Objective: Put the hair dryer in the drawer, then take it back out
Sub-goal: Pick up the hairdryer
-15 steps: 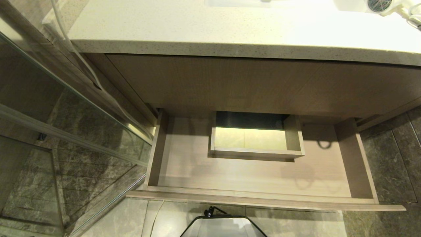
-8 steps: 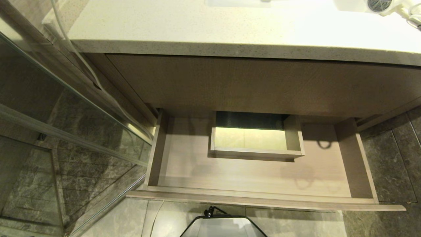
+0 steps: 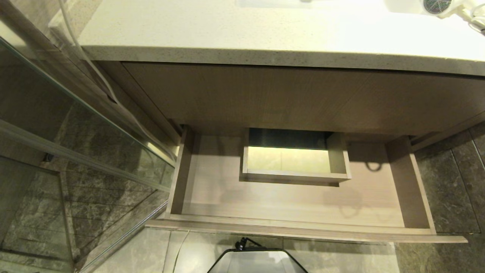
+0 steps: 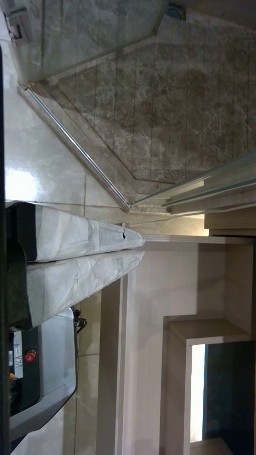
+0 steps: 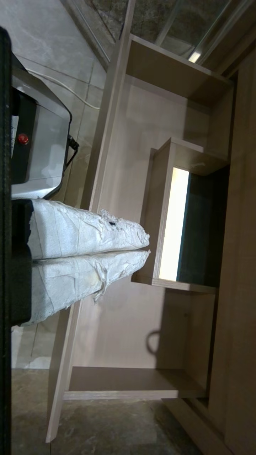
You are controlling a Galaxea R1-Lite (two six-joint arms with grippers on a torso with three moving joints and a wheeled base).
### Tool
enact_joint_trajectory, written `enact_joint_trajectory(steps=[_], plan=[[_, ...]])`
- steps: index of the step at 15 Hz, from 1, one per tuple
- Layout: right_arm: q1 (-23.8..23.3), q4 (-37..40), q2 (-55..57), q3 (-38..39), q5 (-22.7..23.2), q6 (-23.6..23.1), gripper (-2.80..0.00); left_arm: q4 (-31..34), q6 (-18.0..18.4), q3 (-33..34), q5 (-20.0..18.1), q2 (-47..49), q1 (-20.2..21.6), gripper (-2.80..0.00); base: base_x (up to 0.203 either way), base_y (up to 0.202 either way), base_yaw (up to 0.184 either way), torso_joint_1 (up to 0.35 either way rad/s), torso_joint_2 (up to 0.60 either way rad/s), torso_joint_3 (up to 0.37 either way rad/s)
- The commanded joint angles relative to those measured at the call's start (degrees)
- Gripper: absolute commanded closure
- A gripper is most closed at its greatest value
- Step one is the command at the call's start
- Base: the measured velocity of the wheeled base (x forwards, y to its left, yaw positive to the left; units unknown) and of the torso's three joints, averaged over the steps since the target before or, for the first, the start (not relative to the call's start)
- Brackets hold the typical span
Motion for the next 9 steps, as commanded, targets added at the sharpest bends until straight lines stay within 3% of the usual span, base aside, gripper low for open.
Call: enact_joint_trajectory(steps=[1, 5, 9], plan=[[0.05, -0.03, -2.22, 2.29, 0.03, 0.01, 0.0, -0.02, 0.0, 0.0, 0.01, 0.0, 0.12, 0.0, 0.0, 0.0, 0.0, 0.0, 0.0, 0.0], [0.06, -0.03, -2.22, 2.29, 0.03, 0.01, 0.0, -0.02, 0.0, 0.0, 0.01, 0.0, 0.09, 0.0, 0.003, -0.011, 0.035, 0.001, 0.0, 0.003], [0.04, 0.06, -2.22, 2.29, 0.03, -0.03, 0.0, -0.02, 0.0, 0.07, 0.01, 0.0, 0.03, 0.0, 0.0, -0.007, 0.142, -0.002, 0.0, 0.004]])
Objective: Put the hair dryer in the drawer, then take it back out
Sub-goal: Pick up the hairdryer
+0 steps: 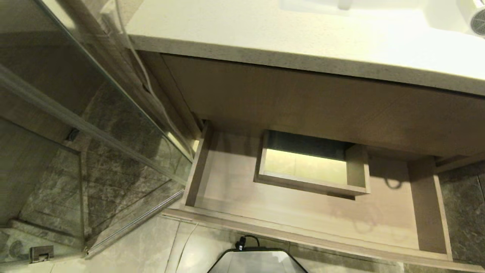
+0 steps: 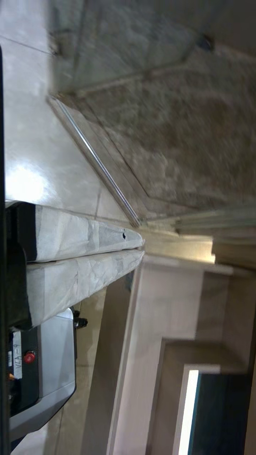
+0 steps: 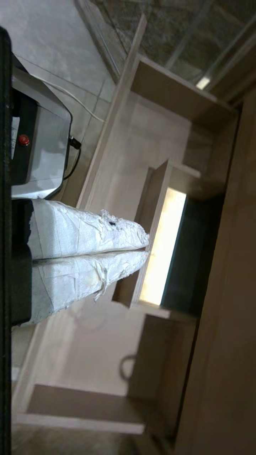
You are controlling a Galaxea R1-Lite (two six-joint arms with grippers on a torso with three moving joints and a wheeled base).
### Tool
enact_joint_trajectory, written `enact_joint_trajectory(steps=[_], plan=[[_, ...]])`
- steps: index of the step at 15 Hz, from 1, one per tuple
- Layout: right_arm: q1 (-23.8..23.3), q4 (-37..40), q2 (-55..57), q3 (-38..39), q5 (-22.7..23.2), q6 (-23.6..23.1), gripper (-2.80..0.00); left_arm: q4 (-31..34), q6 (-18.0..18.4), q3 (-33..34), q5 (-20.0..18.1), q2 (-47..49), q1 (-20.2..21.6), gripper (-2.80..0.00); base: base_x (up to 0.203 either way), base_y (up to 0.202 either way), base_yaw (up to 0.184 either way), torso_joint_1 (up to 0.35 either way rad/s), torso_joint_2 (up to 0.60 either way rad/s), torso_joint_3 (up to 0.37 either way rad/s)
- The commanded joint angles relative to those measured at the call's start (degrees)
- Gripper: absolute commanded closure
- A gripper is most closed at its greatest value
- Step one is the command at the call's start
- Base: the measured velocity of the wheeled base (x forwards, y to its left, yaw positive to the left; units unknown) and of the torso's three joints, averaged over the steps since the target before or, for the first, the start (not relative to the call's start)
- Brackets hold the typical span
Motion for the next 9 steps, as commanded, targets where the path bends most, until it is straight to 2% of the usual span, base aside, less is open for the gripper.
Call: enact_joint_trajectory(steps=[1, 9], plan=[[-0.01, -0.05, -2.22, 2.29, 0.03, -0.05, 0.0, -0.01, 0.0, 0.09, 0.01, 0.0, -0.02, 0.0, 0.004, 0.002, 0.07, -0.001, 0.0, 0.006], [-0.01, -0.05, -2.22, 2.29, 0.03, -0.05, 0.0, -0.01, 0.0, 0.06, 0.01, 0.0, 0.01, 0.0, 0.0, 0.0, 0.0, 0.0, 0.0, 0.0]])
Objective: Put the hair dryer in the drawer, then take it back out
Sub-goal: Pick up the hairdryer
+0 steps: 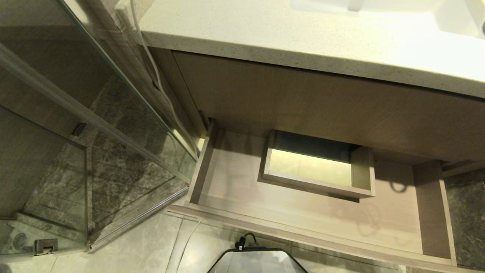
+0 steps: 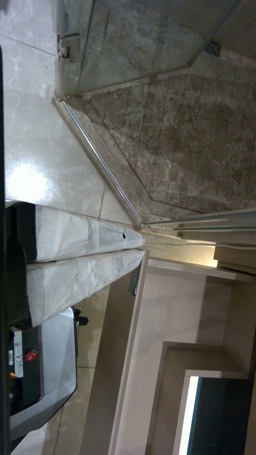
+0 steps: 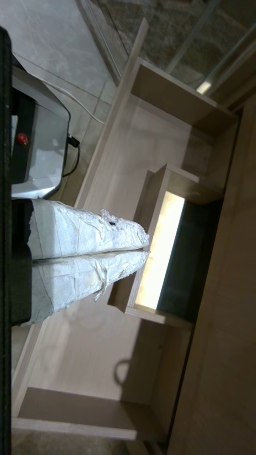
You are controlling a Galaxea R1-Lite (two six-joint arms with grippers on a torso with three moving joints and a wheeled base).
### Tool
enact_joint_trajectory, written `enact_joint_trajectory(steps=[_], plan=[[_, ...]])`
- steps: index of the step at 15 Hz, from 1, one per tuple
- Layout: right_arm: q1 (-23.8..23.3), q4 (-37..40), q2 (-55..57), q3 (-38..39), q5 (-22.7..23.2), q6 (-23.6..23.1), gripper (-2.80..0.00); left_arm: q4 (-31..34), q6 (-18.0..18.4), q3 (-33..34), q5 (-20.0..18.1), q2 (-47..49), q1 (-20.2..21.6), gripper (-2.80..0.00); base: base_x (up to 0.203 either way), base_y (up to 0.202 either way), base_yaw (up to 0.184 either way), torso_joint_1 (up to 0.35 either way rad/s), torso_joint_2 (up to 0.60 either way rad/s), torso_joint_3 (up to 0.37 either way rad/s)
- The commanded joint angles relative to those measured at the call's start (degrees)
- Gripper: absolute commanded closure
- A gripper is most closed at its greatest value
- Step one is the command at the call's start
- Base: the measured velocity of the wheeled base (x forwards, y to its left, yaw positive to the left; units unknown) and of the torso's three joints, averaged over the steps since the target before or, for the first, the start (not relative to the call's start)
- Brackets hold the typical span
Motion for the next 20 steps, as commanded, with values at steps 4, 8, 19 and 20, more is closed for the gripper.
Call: enact_joint_trajectory(steps=[4, 8, 19, 20], plan=[[0.13, -0.05, -2.22, 2.29, 0.03, -0.02, 0.0, 0.0, 0.0, 0.05, 0.02, -0.02, 0.06, 0.0, 0.0, 0.0, 0.0, 0.0, 0.0, 0.0], [0.09, -0.05, -2.22, 2.29, 0.03, -0.02, 0.0, 0.0, -0.04, 0.0, 0.02, -0.02, 0.1, 0.0, 0.0, 0.0, 0.0, 0.0, 0.0, 0.0], [0.04, -0.05, -2.22, 2.29, -0.06, -0.02, 0.0, 0.0, 0.0, 0.0, 0.02, -0.02, 0.13, 0.0, 0.0, 0.001, 0.08, 0.177, -0.34, -0.163], [0.04, -0.05, -2.22, 2.29, -0.06, -0.02, 0.0, 0.0, -0.04, 0.04, 0.02, -0.02, 0.04, 0.0, -0.002, -0.01, 0.169, 0.215, -0.38, -0.19]])
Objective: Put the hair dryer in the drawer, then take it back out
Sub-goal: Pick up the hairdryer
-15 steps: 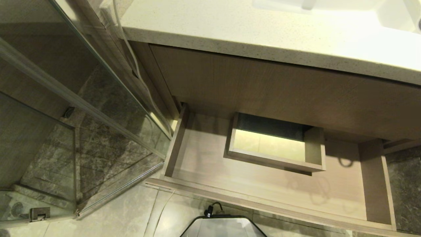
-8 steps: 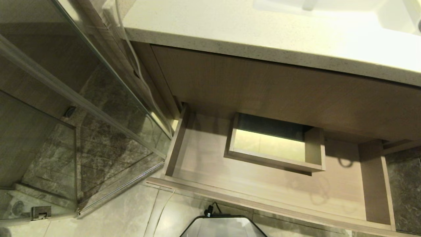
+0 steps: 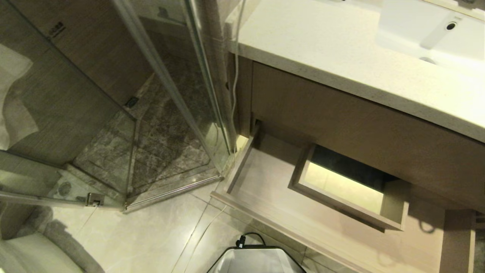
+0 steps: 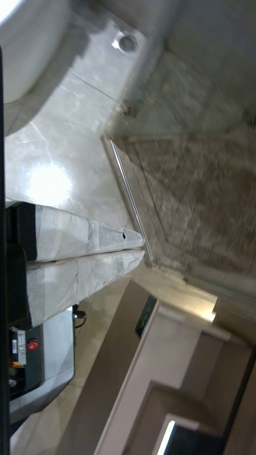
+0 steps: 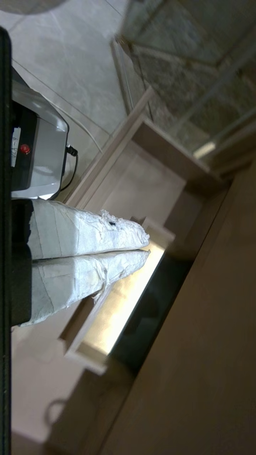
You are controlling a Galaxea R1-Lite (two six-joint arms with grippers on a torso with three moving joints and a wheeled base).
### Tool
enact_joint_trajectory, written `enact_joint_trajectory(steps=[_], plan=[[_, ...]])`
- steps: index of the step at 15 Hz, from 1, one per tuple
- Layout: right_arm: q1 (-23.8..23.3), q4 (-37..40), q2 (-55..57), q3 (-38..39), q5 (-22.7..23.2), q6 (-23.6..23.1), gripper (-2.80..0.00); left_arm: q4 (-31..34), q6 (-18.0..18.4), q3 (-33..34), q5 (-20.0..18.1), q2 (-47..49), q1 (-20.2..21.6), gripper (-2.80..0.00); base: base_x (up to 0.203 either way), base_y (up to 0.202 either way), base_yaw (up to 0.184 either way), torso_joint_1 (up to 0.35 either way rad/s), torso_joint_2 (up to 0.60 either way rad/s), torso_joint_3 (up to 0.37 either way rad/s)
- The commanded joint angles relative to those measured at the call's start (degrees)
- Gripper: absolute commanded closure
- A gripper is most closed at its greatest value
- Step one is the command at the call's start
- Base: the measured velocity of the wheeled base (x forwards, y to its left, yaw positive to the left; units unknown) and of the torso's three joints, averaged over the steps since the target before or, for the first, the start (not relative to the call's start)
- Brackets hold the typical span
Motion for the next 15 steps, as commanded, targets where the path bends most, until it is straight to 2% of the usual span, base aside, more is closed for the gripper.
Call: enact_joint_trajectory(steps=[1, 4, 15], plan=[[-0.01, -0.02, -2.22, 2.29, 0.02, -0.02, 0.0, 0.07, -0.06, 0.01, 0.01, 0.0, -0.04, 0.0, 0.0, -0.009, 0.162, 0.084, -0.13, -0.081], [0.04, -0.02, -2.22, 2.29, 0.07, -0.02, 0.0, 0.07, -0.01, 0.01, 0.01, 0.0, -0.01, 0.0, 0.001, -0.004, 0.108, 0.017, -0.02, -0.009], [-0.01, -0.11, -2.22, 2.29, 0.11, 0.11, 0.0, 0.07, 0.02, 0.08, 0.01, 0.0, 0.02, 0.0, 0.0, 0.0, 0.0, 0.0, 0.0, 0.0]])
